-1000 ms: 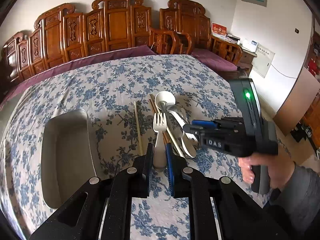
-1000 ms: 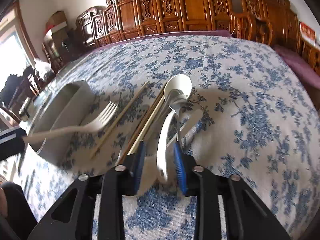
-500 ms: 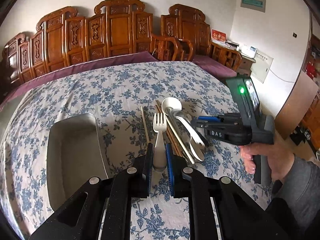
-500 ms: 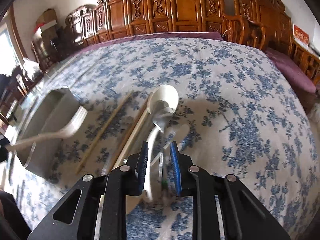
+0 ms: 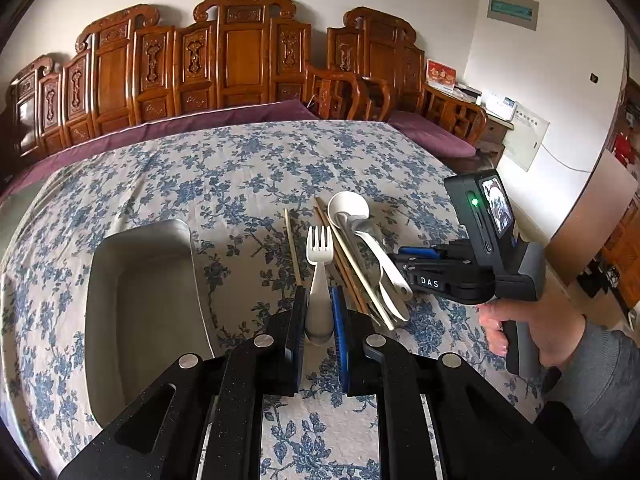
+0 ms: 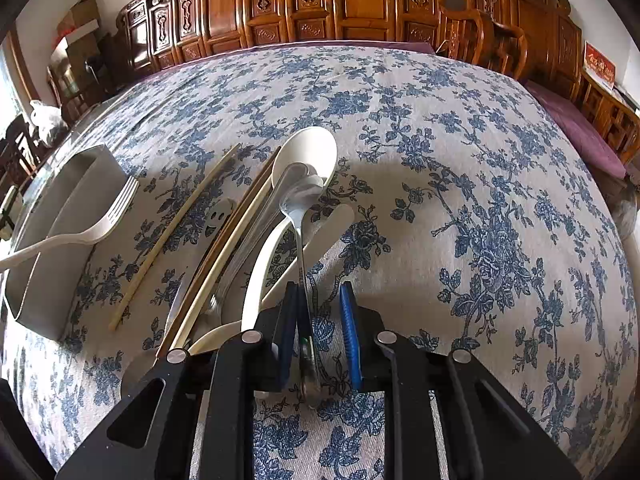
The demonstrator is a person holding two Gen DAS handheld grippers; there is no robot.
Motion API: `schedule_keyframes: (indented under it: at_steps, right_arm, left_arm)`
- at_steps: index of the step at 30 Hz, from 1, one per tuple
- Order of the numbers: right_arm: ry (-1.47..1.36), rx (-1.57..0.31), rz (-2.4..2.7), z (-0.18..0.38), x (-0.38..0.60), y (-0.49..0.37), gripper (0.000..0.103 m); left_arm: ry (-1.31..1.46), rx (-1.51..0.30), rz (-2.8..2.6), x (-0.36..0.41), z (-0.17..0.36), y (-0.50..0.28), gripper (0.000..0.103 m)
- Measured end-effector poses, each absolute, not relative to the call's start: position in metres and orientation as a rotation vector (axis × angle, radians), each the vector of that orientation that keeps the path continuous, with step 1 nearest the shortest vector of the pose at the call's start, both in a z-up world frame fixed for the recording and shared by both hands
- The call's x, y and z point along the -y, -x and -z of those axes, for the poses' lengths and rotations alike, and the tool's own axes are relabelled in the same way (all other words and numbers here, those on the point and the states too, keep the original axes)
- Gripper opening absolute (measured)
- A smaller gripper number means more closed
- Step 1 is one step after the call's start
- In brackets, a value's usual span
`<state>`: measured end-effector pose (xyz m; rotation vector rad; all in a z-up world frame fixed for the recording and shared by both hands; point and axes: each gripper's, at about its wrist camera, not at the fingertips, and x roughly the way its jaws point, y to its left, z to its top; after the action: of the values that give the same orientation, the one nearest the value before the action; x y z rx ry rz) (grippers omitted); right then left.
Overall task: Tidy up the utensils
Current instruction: 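Grasp a white plastic fork with the left tool while the right tool grasps a metal spoon, then release the white fork and metal spoon into the grey tray with both tools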
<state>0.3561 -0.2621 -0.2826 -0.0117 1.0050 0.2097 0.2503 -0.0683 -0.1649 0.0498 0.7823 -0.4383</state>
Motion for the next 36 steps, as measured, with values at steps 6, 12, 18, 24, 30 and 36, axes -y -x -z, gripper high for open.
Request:
schedule_keyframes:
  at_steps: [6,12,18,24,30,36]
  right_arm:
    - [0.064,-0.999,-0.211,0.283,0.259,-0.354,0.007]
    - [0.073,-0.928,-0.211,0.264,0.255,-0.342,0.007]
    - [0.065,-0.861,-0.219,0.240,0.256,-0.328,0.007]
    - [0.081,-0.827,-0.259,0.221,0.243,-0.312,0.007]
    - [0.106,-0.784,-0.318,0.195,0.214,-0.297,0.007]
    - [0.127,-0.777,-0.388,0.180,0.177,-0.284,0.007]
  left_arm:
    - [-0.052,-0.769,0.423,0.066,0.161,-0.249,0.011]
    - [-0.048,-0.747,0.391,0.055,0.152,-0.246,0.011]
    - [-0.050,-0.720,0.327,0.035,0.143,-0.242,0.011]
    - [-0.029,-0.712,0.256,0.007,0.137,-0.239,0.011]
    - [-0.006,-0.725,0.184,-0.022,0.142,-0.243,0.011]
    - [0.015,-0.760,0.142,-0.039,0.156,-0.252,0.011]
